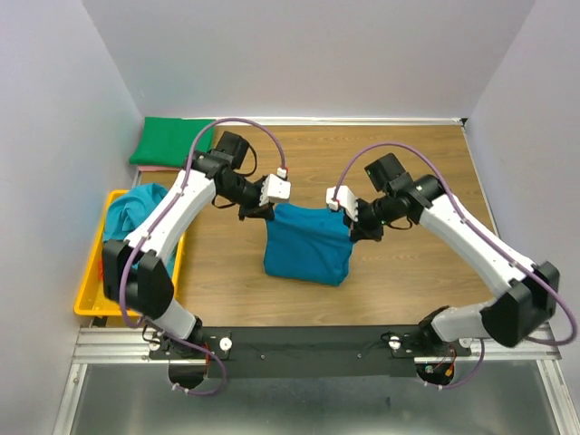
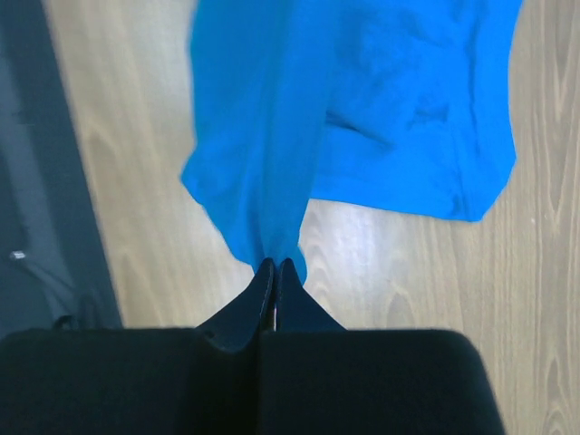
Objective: Fold and stack the t-shirts
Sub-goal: Fold the tshirt
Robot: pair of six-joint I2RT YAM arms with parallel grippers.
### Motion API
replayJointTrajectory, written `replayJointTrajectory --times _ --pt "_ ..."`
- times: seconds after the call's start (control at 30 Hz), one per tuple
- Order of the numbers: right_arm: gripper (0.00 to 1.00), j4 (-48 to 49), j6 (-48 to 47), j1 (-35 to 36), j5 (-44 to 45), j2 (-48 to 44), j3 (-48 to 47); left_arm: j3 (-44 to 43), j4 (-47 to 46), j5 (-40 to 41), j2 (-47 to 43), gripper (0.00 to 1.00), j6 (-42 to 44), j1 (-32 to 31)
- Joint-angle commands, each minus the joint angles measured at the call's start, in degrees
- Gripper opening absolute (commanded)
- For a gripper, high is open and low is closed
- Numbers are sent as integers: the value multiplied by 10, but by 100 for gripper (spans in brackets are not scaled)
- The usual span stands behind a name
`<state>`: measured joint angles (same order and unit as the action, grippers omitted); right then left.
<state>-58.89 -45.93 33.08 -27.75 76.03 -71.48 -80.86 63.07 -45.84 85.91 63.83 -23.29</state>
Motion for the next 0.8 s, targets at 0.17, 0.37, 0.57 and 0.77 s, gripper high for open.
replayJointTrajectory --times 0.17,0.37,0.57,0.77 --pt "1 21 -58 -89 -56 164 -97 -120 8 -28 144 0 52 45" --pt "1 26 -88 -119 -71 261 -141 -197 -3 -28 249 0 47 54" --pt "1 38 -90 -157 -74 364 -199 -231 -48 -14 336 0 25 69" --pt "1 42 -93 -169 -66 420 -226 -263 -71 -4 399 0 6 69"
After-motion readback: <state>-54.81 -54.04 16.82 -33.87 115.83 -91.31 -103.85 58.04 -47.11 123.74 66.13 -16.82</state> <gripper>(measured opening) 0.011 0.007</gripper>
